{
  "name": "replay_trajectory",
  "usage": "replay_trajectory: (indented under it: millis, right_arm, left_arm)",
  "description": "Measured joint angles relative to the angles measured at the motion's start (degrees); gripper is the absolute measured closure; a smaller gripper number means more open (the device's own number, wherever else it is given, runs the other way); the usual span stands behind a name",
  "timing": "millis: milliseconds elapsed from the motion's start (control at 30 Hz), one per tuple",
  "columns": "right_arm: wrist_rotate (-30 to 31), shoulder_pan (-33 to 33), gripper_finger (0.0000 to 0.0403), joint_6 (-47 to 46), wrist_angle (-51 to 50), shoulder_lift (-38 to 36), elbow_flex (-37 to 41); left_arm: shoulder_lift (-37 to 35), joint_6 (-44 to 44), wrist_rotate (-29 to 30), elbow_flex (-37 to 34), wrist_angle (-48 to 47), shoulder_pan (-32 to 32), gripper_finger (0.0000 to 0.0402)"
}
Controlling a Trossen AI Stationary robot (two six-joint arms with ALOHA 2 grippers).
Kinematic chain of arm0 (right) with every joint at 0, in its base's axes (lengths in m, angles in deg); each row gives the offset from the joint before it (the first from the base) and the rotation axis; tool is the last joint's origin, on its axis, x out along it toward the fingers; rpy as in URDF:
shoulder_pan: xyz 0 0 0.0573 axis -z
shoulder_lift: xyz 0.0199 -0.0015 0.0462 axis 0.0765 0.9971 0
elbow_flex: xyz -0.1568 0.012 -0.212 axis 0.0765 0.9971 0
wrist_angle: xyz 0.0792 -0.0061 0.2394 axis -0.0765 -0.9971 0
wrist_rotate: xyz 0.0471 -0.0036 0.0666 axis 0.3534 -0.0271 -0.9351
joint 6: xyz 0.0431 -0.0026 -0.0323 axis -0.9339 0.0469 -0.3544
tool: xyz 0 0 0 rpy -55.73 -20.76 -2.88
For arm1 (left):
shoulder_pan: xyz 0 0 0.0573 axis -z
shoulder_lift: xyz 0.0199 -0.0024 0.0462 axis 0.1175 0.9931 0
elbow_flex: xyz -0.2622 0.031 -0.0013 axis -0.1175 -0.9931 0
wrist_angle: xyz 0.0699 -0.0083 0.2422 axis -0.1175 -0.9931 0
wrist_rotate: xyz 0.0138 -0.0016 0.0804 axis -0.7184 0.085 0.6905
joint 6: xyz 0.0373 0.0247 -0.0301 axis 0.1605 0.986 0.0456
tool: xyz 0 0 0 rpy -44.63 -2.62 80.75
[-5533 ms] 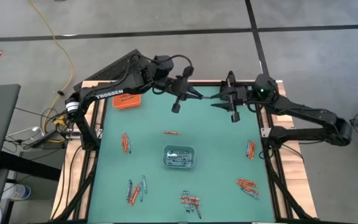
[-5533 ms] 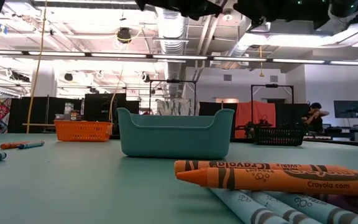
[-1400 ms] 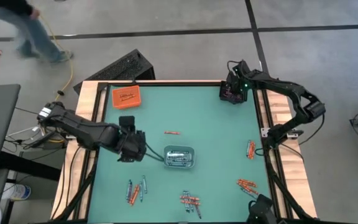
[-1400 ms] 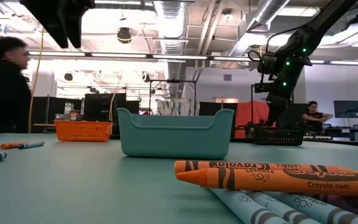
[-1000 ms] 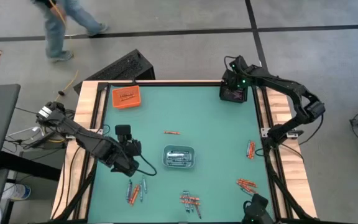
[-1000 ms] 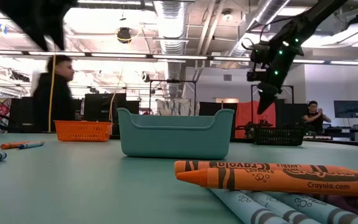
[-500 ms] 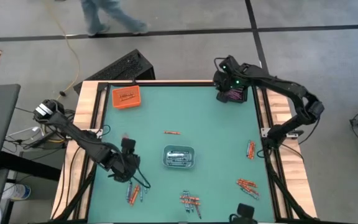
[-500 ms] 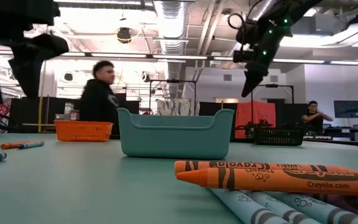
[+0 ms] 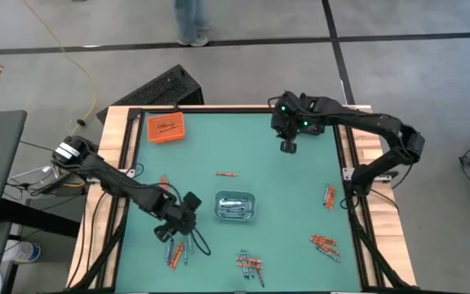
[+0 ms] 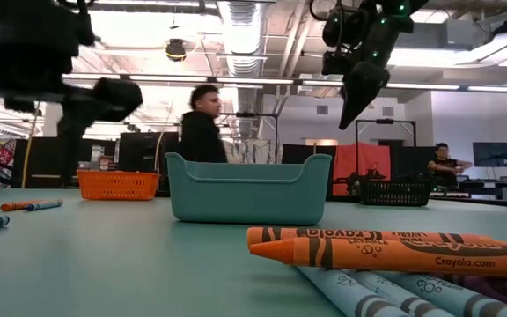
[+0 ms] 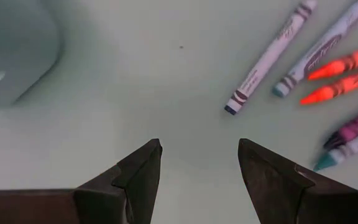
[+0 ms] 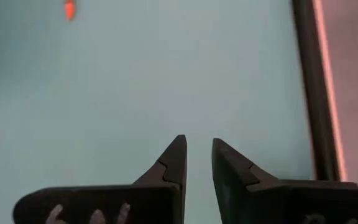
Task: Sort crayons
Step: Put the blue crayon into the blue bin
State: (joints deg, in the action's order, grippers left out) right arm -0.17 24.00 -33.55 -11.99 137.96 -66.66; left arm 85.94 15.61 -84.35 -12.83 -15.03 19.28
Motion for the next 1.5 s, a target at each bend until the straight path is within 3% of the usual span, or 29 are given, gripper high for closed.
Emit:
replay_trajectory:
  millis: [233, 600, 1300, 1500]
  right_arm:
    - [0.02, -5.98, 0.0334, -3.59, -4.49, -1.23, 0.08]
    - [0.27, -11.18, 0.0334, -7.11, -5.47, -6.08, 0.08]
    - [0.72, -14.47, 0.0334, -12.34, -5.31, -8.49, 0.08]
    - [2.01, -15.93, 0.0334, -13.45, -5.22, -8.49, 0.08]
  left_arm:
    - [5.31, 8.96, -0.48, 1.66, 0.02, -0.32, 0.0204]
    - [8.2, 14.31, -0.86, 5.53, -0.4, 2.14, 0.0279]
    - [8.26, 16.18, -1.14, 5.34, 1.27, 4.24, 0.0282]
    - [13.17, 16.18, -2.05, 6.12, 1.48, 4.62, 0.0282]
